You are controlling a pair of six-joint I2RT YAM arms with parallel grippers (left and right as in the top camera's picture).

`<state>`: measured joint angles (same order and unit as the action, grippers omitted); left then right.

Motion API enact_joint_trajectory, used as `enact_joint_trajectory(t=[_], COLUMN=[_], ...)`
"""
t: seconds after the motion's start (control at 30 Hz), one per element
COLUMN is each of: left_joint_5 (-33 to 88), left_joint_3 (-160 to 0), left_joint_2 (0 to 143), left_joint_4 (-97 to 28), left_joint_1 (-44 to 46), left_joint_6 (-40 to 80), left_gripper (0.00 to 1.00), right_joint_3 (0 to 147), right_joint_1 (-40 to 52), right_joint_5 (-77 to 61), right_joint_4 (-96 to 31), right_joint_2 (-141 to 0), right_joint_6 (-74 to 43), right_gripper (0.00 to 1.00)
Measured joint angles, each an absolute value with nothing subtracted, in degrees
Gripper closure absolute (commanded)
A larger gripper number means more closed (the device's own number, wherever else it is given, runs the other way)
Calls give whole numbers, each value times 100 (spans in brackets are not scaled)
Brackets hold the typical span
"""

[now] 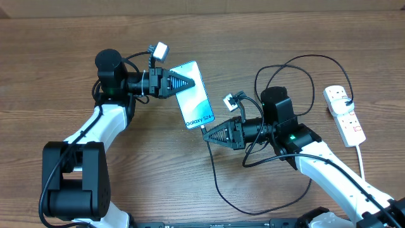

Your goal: Plug charger to phone and switch on socket

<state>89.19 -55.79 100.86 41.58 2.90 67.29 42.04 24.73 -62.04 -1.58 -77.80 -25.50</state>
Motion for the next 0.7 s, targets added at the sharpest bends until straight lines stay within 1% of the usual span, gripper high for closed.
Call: enact_joint_trajectory(t=[0.7], left_joint_5=[8917], left_joint_3=[-5579], left_joint_2=[10086], left_joint_4=[4158], left_joint_1=[292], left_joint_6=[6729], left_gripper=[96], right_joint_3=[4204], right_joint_1=[2473], right_joint_5=[-6257], right_joint_4=[-102], right_joint_2=[-7780], right_joint_6=[-2550], right_gripper=[96])
